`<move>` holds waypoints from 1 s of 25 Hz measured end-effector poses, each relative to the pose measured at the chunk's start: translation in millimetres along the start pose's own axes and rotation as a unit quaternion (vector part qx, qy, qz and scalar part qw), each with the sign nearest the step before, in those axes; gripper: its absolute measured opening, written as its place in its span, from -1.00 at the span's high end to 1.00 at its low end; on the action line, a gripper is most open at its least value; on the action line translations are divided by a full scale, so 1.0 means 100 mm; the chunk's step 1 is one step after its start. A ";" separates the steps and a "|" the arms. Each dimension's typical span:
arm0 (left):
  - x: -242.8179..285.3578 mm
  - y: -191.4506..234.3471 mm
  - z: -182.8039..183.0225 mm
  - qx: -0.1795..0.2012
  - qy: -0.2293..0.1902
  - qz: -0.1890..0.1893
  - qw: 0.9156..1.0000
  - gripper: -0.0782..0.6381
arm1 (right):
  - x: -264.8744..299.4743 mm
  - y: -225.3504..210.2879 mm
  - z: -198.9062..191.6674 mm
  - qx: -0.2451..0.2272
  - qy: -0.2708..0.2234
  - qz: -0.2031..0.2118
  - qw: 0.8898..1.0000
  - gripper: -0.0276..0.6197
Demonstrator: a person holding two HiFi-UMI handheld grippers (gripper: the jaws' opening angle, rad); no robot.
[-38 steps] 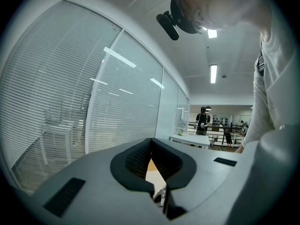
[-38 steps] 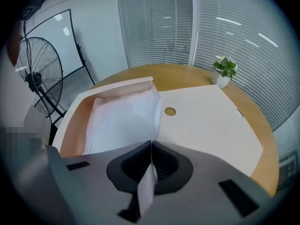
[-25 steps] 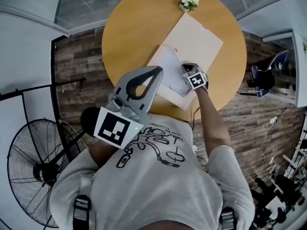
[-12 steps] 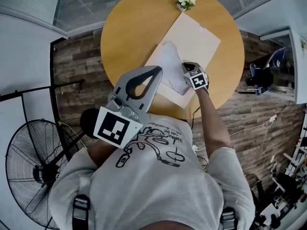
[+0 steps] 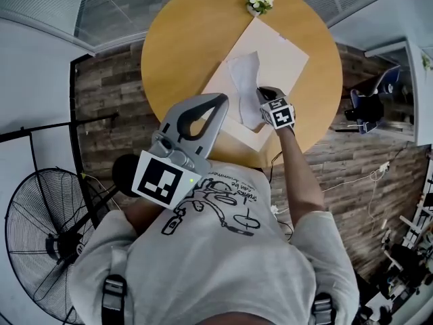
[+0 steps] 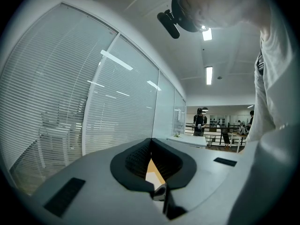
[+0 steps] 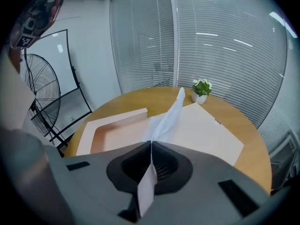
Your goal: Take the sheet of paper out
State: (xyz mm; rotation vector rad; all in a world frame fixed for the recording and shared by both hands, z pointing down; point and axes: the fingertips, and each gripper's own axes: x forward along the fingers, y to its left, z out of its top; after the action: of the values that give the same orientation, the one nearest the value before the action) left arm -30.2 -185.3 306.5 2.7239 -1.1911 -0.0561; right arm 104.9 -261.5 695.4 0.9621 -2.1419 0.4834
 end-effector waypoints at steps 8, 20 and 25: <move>-0.04 -0.06 0.00 0.003 -0.003 -0.003 1.000 0.72 | -0.19 0.05 0.12 0.010 -0.027 -0.009 1.000 0.88; -0.07 -0.16 0.00 0.006 -0.004 -0.003 1.000 0.72 | -0.61 0.15 0.44 0.016 -0.077 -0.019 0.997 0.88; -0.06 -0.19 0.01 0.006 -0.006 -0.002 1.000 0.72 | -0.86 0.18 0.58 0.027 -0.105 -0.026 0.994 0.88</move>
State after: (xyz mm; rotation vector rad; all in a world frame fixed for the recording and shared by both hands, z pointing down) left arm -20.8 -168.1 301.7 2.7404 -1.1931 -0.0655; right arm 103.2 -242.3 591.7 1.1403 -2.2922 0.4323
